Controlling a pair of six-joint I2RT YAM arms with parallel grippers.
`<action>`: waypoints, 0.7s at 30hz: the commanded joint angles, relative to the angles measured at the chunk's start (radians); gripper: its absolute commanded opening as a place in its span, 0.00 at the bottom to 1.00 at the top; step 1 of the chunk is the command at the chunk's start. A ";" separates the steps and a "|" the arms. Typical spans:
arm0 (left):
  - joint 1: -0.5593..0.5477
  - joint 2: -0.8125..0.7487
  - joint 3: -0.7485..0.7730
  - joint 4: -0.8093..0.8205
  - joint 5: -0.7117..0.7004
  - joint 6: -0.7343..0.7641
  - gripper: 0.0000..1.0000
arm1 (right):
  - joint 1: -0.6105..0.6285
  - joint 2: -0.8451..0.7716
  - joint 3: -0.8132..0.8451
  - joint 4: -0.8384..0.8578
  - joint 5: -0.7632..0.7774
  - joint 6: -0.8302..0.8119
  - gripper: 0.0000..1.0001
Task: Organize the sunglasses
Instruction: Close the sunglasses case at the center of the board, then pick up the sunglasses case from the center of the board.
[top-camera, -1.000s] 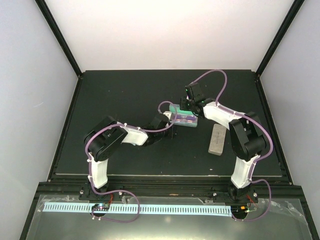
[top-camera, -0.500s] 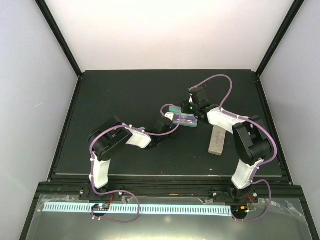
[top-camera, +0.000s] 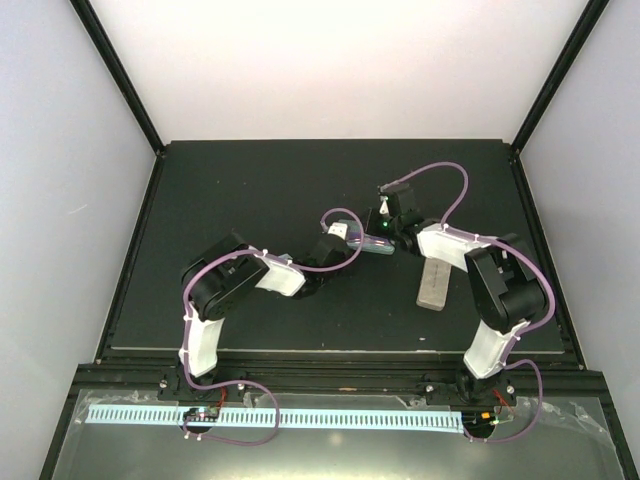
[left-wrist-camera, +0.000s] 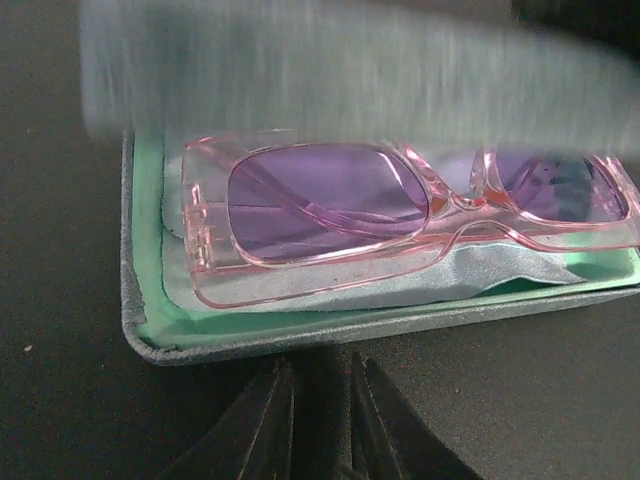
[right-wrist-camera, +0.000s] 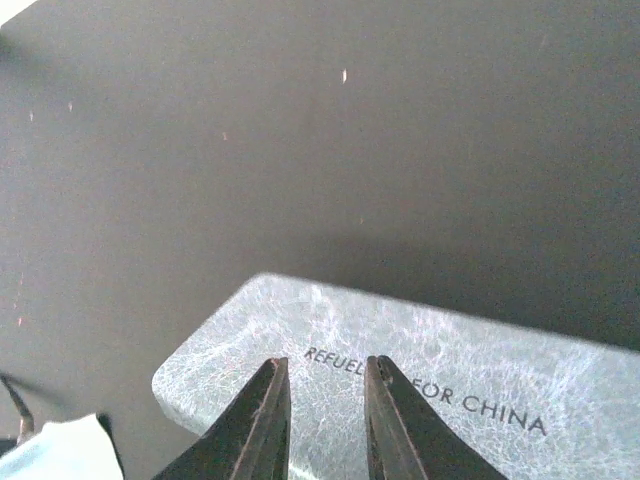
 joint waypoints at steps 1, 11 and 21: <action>-0.007 0.026 0.040 -0.024 -0.029 -0.006 0.18 | 0.019 0.010 -0.067 -0.078 -0.087 0.046 0.24; -0.008 -0.069 -0.030 -0.012 -0.024 -0.010 0.17 | 0.019 -0.054 -0.050 -0.106 -0.061 0.006 0.25; 0.000 -0.502 -0.189 -0.209 -0.102 -0.004 0.42 | -0.005 -0.039 0.087 -0.209 0.167 -0.122 0.81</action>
